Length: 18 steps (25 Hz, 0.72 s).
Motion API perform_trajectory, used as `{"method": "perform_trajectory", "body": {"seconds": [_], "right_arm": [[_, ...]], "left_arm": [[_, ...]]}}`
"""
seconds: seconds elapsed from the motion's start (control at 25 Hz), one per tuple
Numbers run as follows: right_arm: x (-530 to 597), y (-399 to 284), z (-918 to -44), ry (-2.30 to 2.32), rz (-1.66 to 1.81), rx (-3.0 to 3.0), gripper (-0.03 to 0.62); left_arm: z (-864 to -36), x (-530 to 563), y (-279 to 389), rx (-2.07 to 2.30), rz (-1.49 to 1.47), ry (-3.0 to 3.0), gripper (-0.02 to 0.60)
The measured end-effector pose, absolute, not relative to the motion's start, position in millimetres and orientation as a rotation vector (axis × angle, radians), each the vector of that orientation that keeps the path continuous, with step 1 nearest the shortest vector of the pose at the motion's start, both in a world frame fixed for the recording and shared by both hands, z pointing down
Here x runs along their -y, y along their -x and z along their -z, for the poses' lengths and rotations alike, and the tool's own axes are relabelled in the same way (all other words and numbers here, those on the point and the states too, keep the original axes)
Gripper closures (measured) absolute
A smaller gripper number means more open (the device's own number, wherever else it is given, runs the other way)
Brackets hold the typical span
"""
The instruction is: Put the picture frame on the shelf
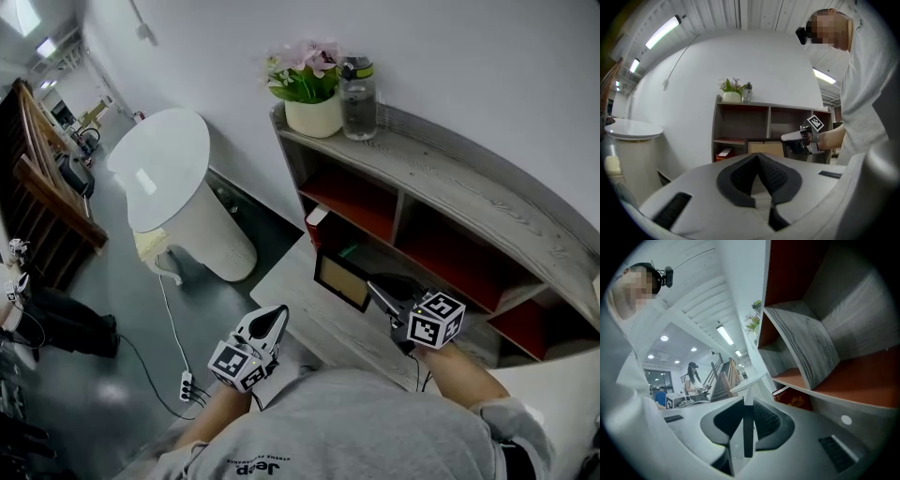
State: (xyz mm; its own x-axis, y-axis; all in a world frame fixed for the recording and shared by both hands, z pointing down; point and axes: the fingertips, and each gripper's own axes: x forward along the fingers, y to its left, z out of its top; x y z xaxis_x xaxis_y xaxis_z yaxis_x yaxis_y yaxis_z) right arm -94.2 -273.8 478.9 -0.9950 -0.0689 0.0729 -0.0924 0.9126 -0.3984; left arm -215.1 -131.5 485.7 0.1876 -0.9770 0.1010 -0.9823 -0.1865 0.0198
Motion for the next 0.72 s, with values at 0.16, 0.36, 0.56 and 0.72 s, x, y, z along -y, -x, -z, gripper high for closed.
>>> {"method": "perform_trajectory", "body": {"seconds": [0.16, 0.36, 0.56, 0.72], "right_arm": [[289, 104, -482, -0.208, -0.751, 3.005, 0.520], [310, 123, -479, -0.397, -0.891, 3.008, 0.520], [321, 142, -473, -0.689, -1.125, 2.995, 0.520], [333, 155, -474, -0.864, -1.276, 2.981, 0.520]], "left_arm": [[-492, 163, 233, 1.857, -0.089, -2.432, 0.574], [-498, 209, 264, 1.680, -0.071, -2.590, 0.573], [-493, 243, 292, 1.369, -0.095, -2.768, 0.573], [-489, 262, 312, 1.217, -0.084, -2.850, 0.572]]}}
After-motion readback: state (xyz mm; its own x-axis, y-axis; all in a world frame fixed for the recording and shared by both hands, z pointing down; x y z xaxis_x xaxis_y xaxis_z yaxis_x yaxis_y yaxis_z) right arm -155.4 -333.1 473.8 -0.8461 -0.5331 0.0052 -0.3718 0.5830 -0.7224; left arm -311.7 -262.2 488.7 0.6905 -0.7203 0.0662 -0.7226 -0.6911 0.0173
